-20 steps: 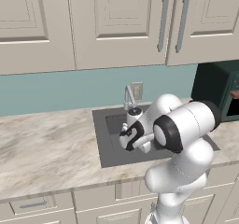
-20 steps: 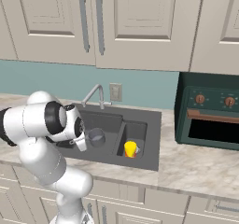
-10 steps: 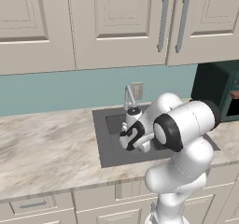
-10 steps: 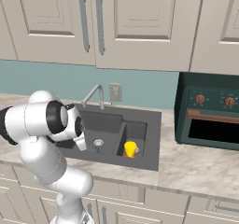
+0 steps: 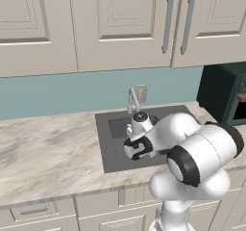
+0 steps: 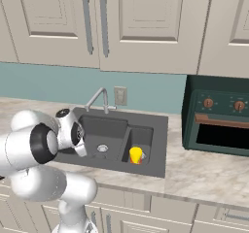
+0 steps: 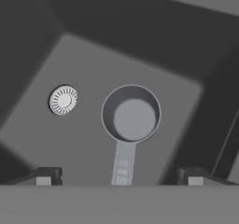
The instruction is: Move any existing items from the left basin to the right basin for drying. Then move the measuring cup from the counter to the left basin of the sink for washing.
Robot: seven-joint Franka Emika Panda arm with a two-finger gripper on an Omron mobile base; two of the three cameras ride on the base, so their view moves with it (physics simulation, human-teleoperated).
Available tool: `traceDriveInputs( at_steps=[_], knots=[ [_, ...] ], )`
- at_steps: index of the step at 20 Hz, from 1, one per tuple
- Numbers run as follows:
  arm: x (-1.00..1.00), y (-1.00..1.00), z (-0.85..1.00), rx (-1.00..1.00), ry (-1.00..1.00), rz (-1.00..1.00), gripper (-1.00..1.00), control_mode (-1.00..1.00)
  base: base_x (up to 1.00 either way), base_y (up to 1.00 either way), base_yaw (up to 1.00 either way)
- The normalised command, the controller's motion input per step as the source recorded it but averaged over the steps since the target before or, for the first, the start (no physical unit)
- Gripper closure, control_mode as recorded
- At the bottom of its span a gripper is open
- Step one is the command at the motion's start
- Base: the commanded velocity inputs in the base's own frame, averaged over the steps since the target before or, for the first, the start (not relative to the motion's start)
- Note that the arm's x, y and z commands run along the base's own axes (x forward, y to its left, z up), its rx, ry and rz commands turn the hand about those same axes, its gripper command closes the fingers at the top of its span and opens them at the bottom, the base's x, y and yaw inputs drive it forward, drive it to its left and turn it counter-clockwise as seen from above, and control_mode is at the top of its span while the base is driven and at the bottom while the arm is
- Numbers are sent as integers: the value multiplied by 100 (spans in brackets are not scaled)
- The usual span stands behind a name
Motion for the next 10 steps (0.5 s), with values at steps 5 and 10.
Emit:
traceDriveInputs(
  at_steps=[5, 10],
  knots=[
    [-25, 0, 53, 0, -6, 0, -100, -100, 0, 0, 0],
    [-13, 2, 62, 0, 0, 0, -100, -100, 0, 0, 0]
  ],
)
